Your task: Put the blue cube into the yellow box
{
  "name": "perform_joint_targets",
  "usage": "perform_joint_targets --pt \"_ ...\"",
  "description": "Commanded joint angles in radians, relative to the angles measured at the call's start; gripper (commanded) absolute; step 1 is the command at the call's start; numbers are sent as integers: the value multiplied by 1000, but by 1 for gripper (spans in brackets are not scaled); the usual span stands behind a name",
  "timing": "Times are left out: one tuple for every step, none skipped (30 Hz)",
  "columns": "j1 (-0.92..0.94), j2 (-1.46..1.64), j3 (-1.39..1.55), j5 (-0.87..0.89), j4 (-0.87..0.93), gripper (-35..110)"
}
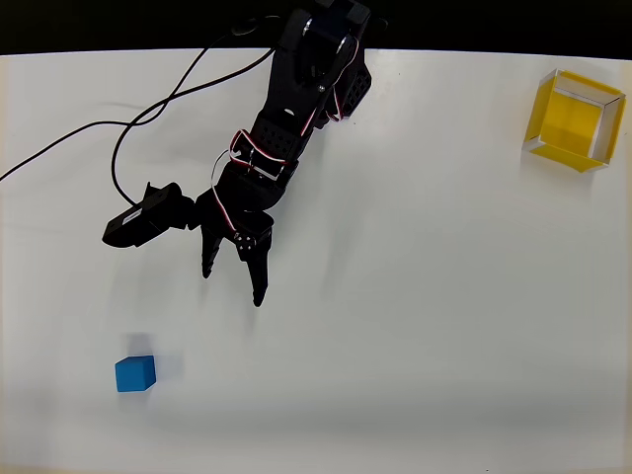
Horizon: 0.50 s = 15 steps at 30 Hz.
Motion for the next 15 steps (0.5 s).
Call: perform_joint_targets --pt "61 -121 -253 -17 -118 50" --pt "72 -175 -304 -21 -124 51" --pt "83 -224 -359 -21 -123 51" --pt "92 -276 -413 -23 -123 52" --pt "101 -328 -463 -31 -123 52" --pt "110 -379 -514 -41 -126 52" --pt "118 -428 -560 -49 -130 52" --pt "126 -474 -607 -57 -132 52" --pt "132 -518 -653 -63 -135 52" --pt "138 -557 -695 -64 -141 52" --pt "143 -592 -732 -64 -146 52" --pt "146 -624 -769 -63 -149 52" --pt "147 -655 -801 -63 -153 52" --pt "150 -684 -830 -71 -156 52" --pt "152 -715 -857 -77 -163 52"
